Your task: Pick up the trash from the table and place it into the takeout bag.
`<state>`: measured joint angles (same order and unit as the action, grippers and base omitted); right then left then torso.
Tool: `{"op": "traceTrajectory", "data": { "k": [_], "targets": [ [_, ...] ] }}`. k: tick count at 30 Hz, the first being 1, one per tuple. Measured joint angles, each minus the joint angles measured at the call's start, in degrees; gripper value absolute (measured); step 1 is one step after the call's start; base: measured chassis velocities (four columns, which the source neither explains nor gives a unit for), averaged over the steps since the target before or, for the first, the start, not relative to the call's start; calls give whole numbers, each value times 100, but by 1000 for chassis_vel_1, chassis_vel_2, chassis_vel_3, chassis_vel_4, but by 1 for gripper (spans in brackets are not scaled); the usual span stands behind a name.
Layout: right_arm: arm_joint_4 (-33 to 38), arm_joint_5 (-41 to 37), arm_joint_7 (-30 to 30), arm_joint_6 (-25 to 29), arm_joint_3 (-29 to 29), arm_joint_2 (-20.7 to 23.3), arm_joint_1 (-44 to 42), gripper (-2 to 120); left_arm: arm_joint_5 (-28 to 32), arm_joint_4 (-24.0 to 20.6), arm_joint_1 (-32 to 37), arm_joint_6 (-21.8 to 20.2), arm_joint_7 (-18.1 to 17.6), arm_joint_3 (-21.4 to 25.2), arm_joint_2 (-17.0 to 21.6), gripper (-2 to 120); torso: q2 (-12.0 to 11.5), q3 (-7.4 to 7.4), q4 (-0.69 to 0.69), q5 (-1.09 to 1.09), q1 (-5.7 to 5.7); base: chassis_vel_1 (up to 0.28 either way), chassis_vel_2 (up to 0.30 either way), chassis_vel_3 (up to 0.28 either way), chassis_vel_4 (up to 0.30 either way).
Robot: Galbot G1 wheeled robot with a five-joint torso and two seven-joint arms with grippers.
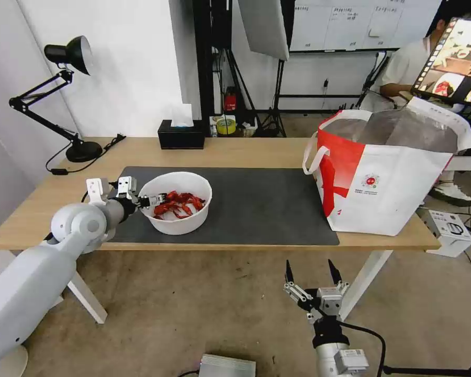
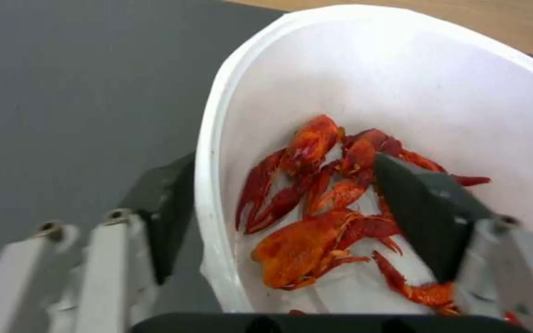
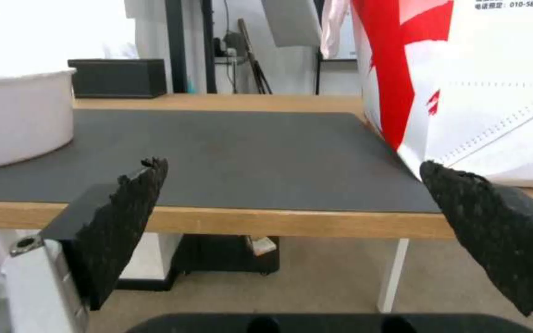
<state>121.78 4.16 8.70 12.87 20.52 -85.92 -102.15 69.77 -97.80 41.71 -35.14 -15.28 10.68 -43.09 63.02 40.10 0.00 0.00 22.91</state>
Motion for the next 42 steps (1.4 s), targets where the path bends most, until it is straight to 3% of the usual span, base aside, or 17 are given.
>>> {"op": "traceTrajectory", "data": {
  "k": [18, 31, 42],
  "targets": [
    [0, 0, 0, 0, 0, 0, 0, 100, 14, -203, 285, 84, 1, 102, -41, 1, 0, 0, 0, 0, 0, 0, 0, 0, 0],
    [0, 0, 0, 0, 0, 0, 0, 100, 232, -498, 488, 103, -148, 202, -27, 0, 0, 0, 0, -1, 0, 0, 0, 0, 0],
    [0, 0, 0, 0, 0, 0, 0, 100, 888, -1392, 682, 229, -593, 361, -86, 0, 0, 0, -1, 0, 0, 0, 0, 0, 0]
  ]
}}
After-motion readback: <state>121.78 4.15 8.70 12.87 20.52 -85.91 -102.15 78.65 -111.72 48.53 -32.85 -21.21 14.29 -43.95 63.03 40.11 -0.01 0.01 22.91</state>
